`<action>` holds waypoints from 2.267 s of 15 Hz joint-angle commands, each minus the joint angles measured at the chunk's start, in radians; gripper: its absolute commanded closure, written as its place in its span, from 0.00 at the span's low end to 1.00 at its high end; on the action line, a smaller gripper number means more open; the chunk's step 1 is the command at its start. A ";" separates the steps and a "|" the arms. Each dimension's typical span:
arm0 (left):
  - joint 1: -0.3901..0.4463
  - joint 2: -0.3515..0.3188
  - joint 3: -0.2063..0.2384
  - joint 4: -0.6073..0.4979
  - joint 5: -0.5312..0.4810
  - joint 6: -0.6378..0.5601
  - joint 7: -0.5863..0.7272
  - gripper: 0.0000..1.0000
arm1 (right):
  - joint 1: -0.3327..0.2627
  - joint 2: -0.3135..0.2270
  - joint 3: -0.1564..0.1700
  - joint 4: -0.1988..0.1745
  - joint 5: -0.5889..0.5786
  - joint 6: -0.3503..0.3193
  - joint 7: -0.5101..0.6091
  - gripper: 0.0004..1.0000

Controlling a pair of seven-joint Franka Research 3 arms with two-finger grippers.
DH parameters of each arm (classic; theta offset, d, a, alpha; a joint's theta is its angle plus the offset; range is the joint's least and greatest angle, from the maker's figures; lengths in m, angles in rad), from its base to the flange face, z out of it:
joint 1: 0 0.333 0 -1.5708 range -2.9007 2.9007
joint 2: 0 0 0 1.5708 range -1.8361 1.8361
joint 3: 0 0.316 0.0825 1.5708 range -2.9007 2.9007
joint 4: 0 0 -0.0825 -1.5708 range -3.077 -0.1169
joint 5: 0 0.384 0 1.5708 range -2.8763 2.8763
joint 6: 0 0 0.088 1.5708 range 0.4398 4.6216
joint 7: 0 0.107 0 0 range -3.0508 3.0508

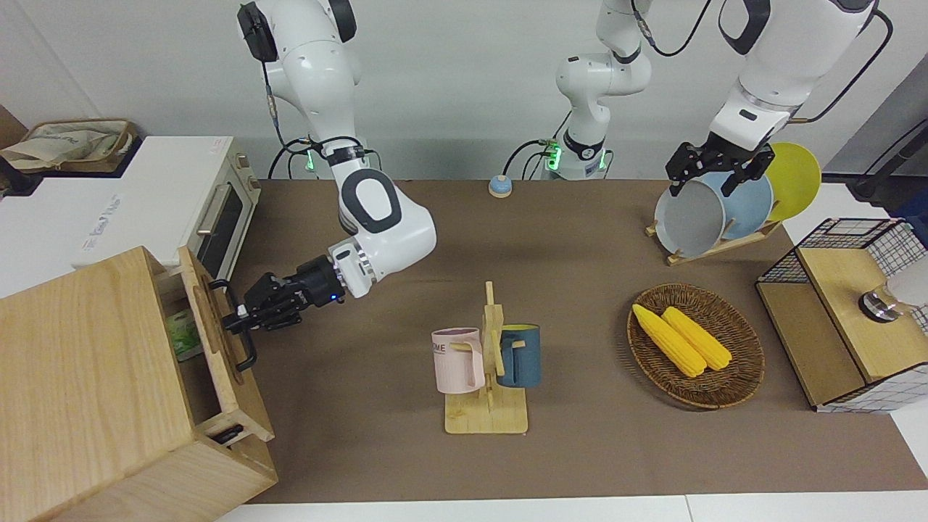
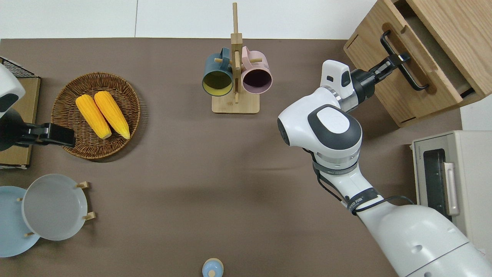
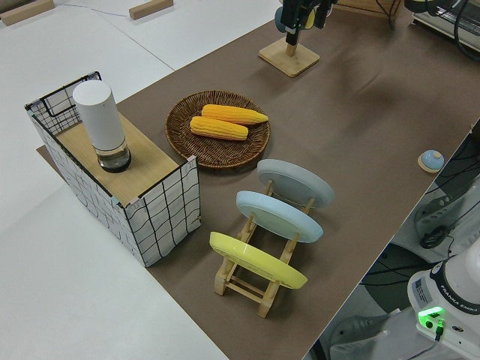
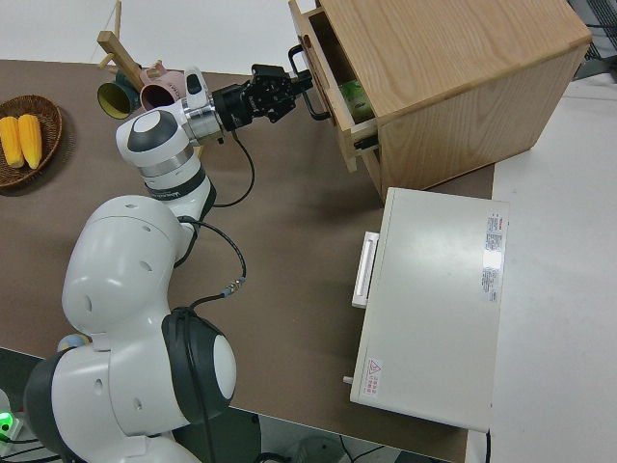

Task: Slide drawer open with right arm
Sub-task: 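Pull the drawer handle toward the robot with the right gripper, then open the right gripper and release the drawer handle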

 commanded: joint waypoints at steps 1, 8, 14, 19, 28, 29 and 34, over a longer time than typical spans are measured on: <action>0.004 0.011 -0.006 0.026 0.017 -0.020 0.010 0.01 | 0.092 -0.017 0.005 0.009 0.032 -0.036 -0.019 1.00; 0.004 0.011 -0.006 0.026 0.017 -0.020 0.010 0.01 | 0.254 -0.019 0.003 0.018 0.116 -0.160 -0.016 1.00; 0.004 0.011 -0.006 0.026 0.017 -0.020 0.010 0.01 | 0.342 -0.019 0.003 0.020 0.167 -0.212 -0.013 1.00; 0.004 0.011 -0.006 0.026 0.017 -0.020 0.010 0.01 | 0.350 -0.014 0.003 0.031 0.185 -0.246 0.017 1.00; 0.004 0.011 -0.006 0.024 0.017 -0.020 0.010 0.01 | 0.345 -0.014 0.002 0.034 0.188 -0.243 0.017 0.02; 0.004 0.011 -0.006 0.026 0.017 -0.020 0.010 0.01 | 0.345 -0.014 0.002 0.034 0.195 -0.241 0.017 0.02; 0.004 0.011 -0.006 0.026 0.017 -0.020 0.010 0.01 | 0.348 -0.017 0.002 0.041 0.224 -0.241 0.017 0.02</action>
